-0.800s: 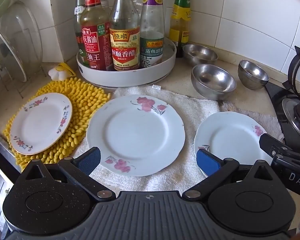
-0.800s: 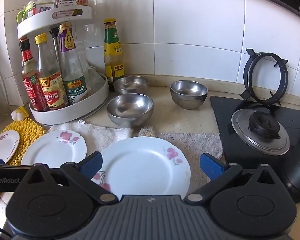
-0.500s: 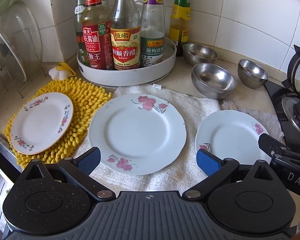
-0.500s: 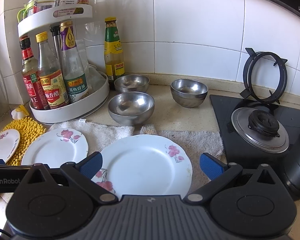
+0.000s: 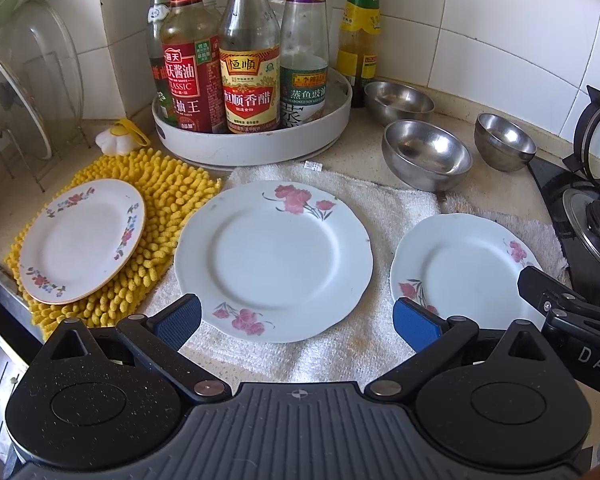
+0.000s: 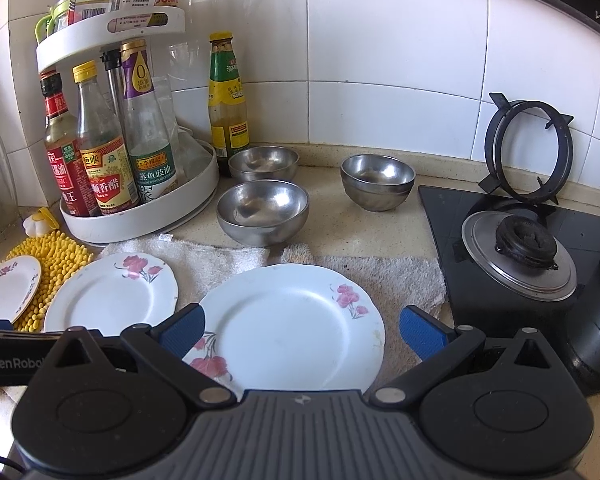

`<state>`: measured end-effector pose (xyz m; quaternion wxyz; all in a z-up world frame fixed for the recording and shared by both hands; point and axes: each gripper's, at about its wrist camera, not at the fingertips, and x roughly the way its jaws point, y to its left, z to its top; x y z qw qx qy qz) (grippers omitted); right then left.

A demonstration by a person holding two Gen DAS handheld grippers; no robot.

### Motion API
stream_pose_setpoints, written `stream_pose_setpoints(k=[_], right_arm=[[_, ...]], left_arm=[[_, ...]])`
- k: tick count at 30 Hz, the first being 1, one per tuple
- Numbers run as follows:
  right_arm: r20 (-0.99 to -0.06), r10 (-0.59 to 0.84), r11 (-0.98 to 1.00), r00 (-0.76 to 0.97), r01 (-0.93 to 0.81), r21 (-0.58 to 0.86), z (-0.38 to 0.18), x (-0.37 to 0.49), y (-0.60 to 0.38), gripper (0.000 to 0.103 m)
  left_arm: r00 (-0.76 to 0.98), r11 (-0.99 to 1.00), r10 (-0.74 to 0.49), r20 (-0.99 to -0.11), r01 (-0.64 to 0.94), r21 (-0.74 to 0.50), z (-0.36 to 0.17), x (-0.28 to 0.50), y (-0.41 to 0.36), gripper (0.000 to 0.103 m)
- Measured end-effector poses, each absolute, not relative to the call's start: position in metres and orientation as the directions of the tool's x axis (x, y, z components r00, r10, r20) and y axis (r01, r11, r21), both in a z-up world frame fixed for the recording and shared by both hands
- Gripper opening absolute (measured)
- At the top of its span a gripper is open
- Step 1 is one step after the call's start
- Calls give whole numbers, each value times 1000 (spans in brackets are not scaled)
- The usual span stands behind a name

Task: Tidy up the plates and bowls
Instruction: 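Move both grippers toward the larger pink-flower plate on the towel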

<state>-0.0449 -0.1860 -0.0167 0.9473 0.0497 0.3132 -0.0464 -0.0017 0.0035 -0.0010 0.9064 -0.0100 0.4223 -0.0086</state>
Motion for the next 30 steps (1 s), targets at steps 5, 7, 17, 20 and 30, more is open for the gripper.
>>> stream_pose_setpoints(k=[5, 7, 17, 20, 30], right_arm=[[-599, -57, 991, 798, 119, 64, -16, -45, -186, 103], [-599, -58, 991, 798, 120, 65, -16, -46, -186, 103], [-600, -62, 990, 798, 125, 64, -17, -51, -188, 103], [-602, -62, 990, 796, 128, 66, -17, -53, -190, 103], [-616, -63, 988, 785, 137, 73, -19, -57, -191, 103]], left_arm=[[634, 999, -48, -772, 13, -52, -1, -3, 5, 103], [636, 999, -39, -771, 13, -40, -1, -3, 5, 103], [639, 1000, -13, -769, 18, -2, -3, -7, 3, 103], [633, 1000, -16, -774, 24, -1, -3, -8, 1, 103], [610, 999, -27, -792, 39, -5, -4, -11, -1, 103]])
